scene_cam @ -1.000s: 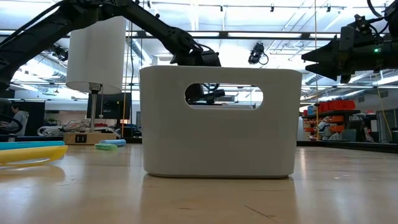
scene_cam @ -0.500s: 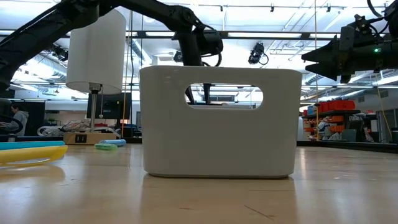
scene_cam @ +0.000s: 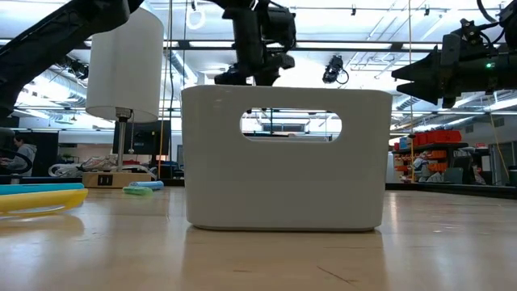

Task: Pick & Place Markers
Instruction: Put the yellow pen into the black bin

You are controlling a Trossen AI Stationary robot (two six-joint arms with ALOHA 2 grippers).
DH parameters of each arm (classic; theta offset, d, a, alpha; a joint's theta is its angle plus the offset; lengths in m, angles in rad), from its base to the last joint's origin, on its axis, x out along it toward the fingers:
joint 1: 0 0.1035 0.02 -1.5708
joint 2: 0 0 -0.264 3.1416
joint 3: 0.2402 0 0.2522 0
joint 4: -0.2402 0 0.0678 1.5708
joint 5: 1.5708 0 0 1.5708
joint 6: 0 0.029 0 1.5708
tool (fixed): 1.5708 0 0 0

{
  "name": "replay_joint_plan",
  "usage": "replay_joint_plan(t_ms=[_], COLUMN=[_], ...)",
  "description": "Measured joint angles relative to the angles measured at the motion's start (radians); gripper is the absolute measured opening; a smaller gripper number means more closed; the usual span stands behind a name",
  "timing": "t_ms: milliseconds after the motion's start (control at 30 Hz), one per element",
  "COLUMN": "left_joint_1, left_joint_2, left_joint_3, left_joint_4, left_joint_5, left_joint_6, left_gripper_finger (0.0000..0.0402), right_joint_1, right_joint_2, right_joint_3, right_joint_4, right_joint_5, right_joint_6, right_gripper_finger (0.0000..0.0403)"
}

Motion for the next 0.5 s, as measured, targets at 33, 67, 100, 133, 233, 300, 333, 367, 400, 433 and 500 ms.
replay_joint_plan(t_ms=[33, 67, 100, 133, 233, 300, 333, 367, 400, 433, 500], left_joint_1=[-0.008, -0.015, -0.023, -0.030, -0.050, -0.064, -0.071, -0.081, -0.090, -0.099, -0.120], left_joint_2=[0.000, 0.000, -0.001, -0.001, 0.000, 0.000, 0.000, 0.000, 0.000, 0.000, -0.002], left_joint_3=[0.008, 0.013, 0.014, 0.014, 0.013, 0.013, 0.013, 0.013, 0.013, 0.013, 0.012], left_joint_4=[-0.009, -0.013, -0.014, -0.020, -0.055, -0.084, -0.102, -0.122, -0.135, -0.137, -0.136], left_joint_5=[0.006, 0.016, 0.025, 0.037, 0.066, 0.070, 0.068, 0.065, 0.053, 0.045, 0.048], left_joint_6=[0.029, 0.059, 0.087, 0.111, 0.128, 0.111, 0.104, 0.097, 0.087, 0.084, 0.084], left_gripper_finger=[0.0193, 0.0193, 0.0193, 0.0193, 0.0193, 0.0193, 0.0193, 0.0193, 0.0193, 0.0193, 0.0193], right_joint_1=[0.000, 0.000, 0.000, 0.000, 0.000, 0.000, 0.000, 0.000, 0.000, 0.000, 0.000], right_joint_2=[0.000, 0.000, 0.000, 0.000, 0.000, 0.000, 0.000, 0.000, 0.000, 0.000, 0.000], right_joint_3=[0.000, 0.000, 0.000, 0.000, 0.000, 0.000, 0.000, 0.000, 0.000, 0.000, 0.000], right_joint_4=[0.000, 0.000, 0.000, 0.000, 0.000, 0.000, 0.000, 0.000, 0.000, 0.000, 0.000], right_joint_5=[0.000, 0.000, 0.000, 0.000, 0.000, 0.000, 0.000, 0.000, 0.000, 0.000, 0.000], right_joint_6=[0.000, 0.000, 0.000, 0.000, 0.000, 0.000, 0.000, 0.000, 0.000, 0.000, 0.000], right_gripper_finger=[0.0302, 0.0302, 0.0302, 0.0302, 0.0302, 0.0302, 0.0302, 0.0302, 0.0302, 0.0302, 0.0302])
